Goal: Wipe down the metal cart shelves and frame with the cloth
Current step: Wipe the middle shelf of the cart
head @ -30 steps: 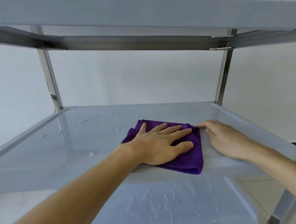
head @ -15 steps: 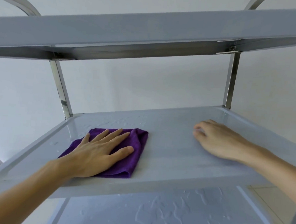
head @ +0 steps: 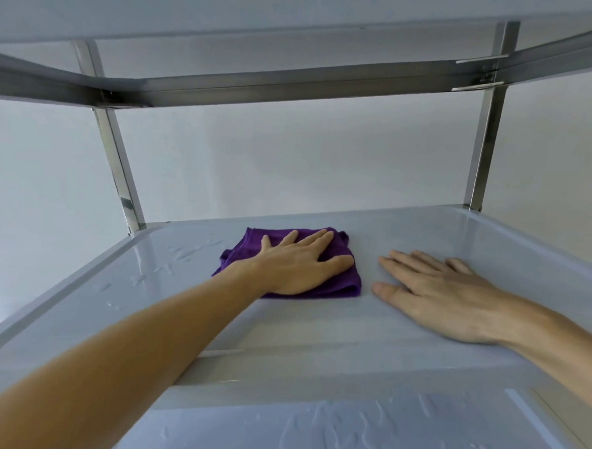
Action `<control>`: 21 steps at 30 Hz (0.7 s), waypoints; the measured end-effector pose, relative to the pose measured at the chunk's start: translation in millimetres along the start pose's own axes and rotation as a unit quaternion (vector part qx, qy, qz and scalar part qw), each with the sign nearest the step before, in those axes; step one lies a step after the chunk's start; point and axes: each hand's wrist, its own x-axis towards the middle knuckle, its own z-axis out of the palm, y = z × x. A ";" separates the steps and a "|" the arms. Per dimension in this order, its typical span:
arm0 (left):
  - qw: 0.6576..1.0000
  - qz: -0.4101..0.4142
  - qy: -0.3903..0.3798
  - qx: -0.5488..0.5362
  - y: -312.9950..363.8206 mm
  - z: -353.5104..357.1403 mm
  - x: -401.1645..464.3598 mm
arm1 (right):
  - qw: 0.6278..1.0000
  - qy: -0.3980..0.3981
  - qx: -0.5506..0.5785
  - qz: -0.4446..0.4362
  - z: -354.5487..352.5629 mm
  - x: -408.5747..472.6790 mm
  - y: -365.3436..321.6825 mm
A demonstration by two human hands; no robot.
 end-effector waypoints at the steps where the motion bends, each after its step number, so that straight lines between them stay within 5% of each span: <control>1: 1.000 -0.006 0.006 0.002 -7.1 -2.4 5.7 | 1.000 -0.002 0.000 -0.002 -0.1 -1.2 0.8; 9: 0.983 -0.043 -0.010 0.180 -111.9 1.3 -40.1 | 1.000 -0.002 -0.006 -0.007 0.0 -13.4 4.0; 15: 0.989 -0.027 -0.063 0.131 -90.2 5.2 -90.3 | 1.000 -0.015 -0.005 -0.023 1.8 -21.5 -1.4; 21: 1.000 0.006 -0.014 0.005 -20.1 7.8 -48.3 | 0.999 -0.021 -0.011 -0.022 2.0 -25.2 -5.9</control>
